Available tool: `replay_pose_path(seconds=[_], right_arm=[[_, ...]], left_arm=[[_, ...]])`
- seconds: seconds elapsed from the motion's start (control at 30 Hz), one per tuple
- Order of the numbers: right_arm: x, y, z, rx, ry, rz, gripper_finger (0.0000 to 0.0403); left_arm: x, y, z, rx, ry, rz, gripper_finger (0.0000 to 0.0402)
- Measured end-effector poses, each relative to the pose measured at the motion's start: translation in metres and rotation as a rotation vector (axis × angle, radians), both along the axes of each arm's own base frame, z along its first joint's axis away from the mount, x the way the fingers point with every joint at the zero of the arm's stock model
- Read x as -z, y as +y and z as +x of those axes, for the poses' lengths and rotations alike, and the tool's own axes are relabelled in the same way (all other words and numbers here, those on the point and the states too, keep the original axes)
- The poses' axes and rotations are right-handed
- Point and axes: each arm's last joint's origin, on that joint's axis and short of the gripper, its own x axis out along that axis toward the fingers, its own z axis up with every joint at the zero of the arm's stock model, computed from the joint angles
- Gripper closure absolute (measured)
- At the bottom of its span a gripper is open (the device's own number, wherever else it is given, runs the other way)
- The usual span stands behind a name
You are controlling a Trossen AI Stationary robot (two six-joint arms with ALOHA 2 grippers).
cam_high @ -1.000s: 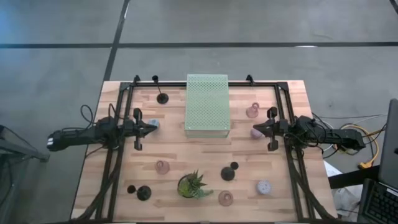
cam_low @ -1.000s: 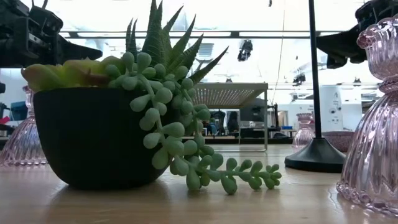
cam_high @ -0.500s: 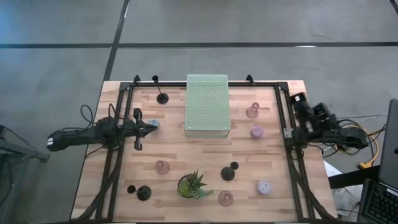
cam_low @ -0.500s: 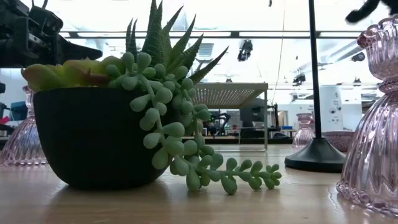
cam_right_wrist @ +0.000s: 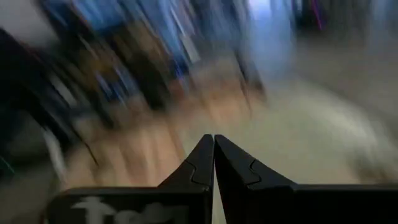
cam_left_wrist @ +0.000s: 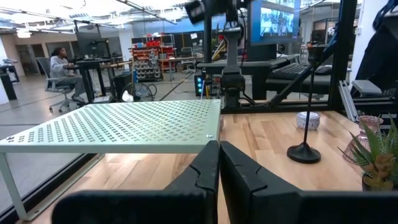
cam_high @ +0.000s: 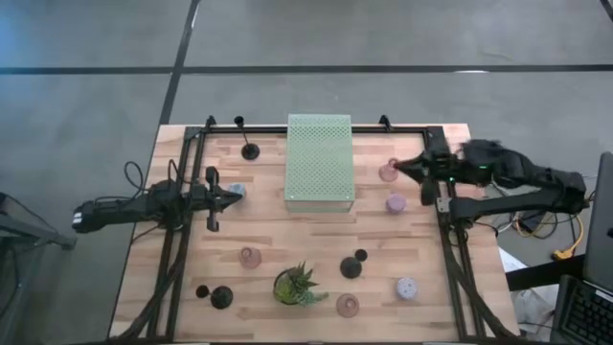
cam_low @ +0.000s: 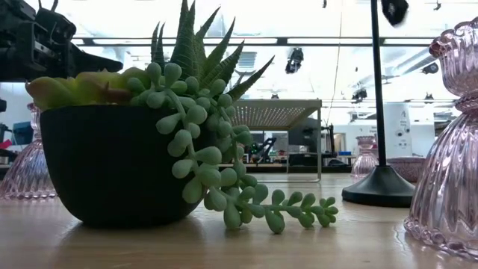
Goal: Pick & Place candle stick holders
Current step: Put the pink scented candle on the shelf
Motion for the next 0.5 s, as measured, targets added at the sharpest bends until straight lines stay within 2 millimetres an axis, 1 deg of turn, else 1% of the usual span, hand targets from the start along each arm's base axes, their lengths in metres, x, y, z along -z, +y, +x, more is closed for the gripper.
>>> replay_pose_path(seconds=[0.1, 0.2, 0.37, 0.43, 0.5], right_arm=[[0.001, -0.001, -0.003, 0.114, 0.307, 0.147, 0.0394], [-0.002, -0.001, 0.000, 0.153, 0.509, 0.169, 0.0394], [-0.004, -0.003, 0.023, 0.150, 0.606, 0.131, 0.0394], [-0.001, -0.003, 0.032, 0.138, 0.647, 0.117, 0.0394], [0.005, -0.005, 0.036, 0.150, 0.738, 0.123, 0.0394]], left_arm=[[0.000, 0.000, 0.000, 0.000, 0.000, 0.000, 0.0383], [0.000, 0.000, 0.000, 0.000, 0.000, 0.000, 0.0383], [0.000, 0.000, 0.000, 0.001, 0.003, 0.000, 0.0383], [0.001, 0.000, 0.000, 0.000, 0.007, -0.001, 0.0383], [0.001, 0.000, 0.000, 0.000, 0.007, -0.001, 0.0383]])
